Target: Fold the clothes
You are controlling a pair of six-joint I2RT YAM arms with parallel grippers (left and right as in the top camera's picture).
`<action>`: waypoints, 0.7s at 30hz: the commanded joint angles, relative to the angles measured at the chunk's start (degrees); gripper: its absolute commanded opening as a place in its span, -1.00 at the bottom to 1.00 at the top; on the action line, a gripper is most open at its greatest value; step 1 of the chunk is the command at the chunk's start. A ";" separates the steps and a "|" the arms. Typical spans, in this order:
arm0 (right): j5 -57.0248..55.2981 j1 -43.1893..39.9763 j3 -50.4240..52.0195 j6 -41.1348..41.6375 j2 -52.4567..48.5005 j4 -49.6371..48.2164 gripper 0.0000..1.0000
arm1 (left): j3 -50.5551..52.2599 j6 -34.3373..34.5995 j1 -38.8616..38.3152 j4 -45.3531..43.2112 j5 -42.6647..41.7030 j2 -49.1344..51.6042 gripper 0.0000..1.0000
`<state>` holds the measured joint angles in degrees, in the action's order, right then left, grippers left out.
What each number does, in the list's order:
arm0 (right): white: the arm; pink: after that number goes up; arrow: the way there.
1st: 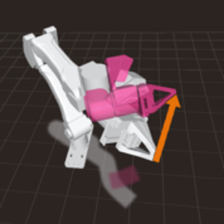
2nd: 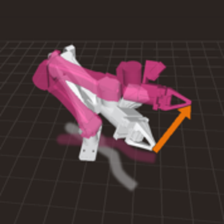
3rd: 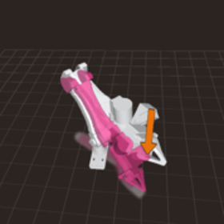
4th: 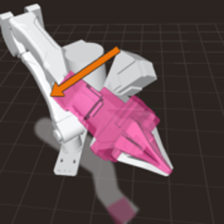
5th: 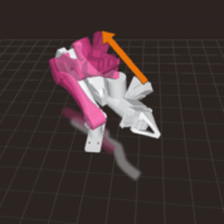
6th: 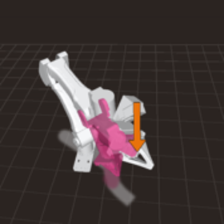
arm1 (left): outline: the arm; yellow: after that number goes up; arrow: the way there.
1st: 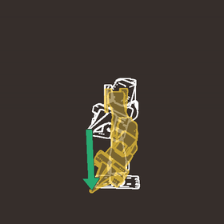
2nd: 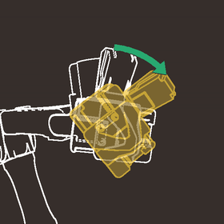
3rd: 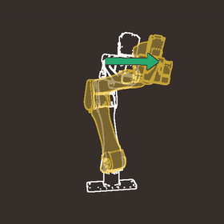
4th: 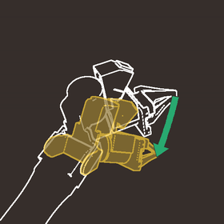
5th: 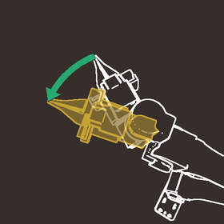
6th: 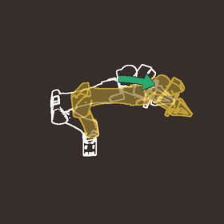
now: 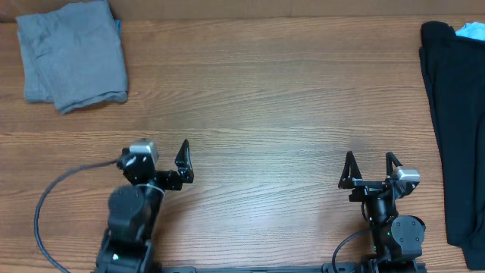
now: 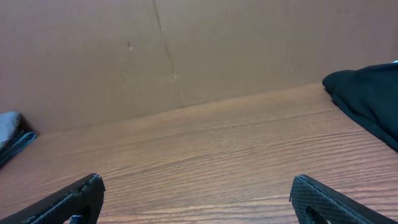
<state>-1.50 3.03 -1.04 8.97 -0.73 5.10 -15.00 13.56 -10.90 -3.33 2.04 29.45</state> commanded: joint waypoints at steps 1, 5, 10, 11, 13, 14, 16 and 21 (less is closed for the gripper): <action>0.15 -0.15 0.57 -0.20 0.46 -0.44 1.00 | 5.66 0.66 -0.13 -4.39 0.90 -6.08 1.00; 0.15 -0.15 0.57 -0.20 0.44 -0.44 1.00 | 10.49 1.95 1.84 -6.21 0.90 -13.22 0.99; 0.15 -0.15 0.57 -0.20 0.44 -0.44 1.00 | 14.73 2.29 5.70 -4.98 -3.37 -23.78 1.00; 0.15 -0.15 0.57 -0.20 0.46 -0.44 1.00 | 14.73 2.05 5.99 -4.79 -3.43 -24.87 1.00; 0.15 -0.15 0.57 -0.20 0.44 -0.44 1.00 | 14.73 0.37 6.38 -4.63 -3.56 -26.60 1.00; 0.15 -0.15 0.57 -0.20 0.46 -0.44 1.00 | 14.73 -0.96 6.45 -4.55 -3.56 -27.58 1.00; 0.15 -0.15 0.57 -0.20 0.44 -0.44 1.00 | 14.75 -2.97 6.45 -3.74 -3.56 -29.09 1.00; 0.15 -0.15 0.57 -0.20 0.44 -0.44 1.00 | 14.75 -3.23 6.49 -0.24 -3.58 -29.27 0.99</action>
<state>-1.48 3.03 -1.04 8.95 -0.73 5.10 -0.67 12.36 -4.82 -5.13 -0.86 0.91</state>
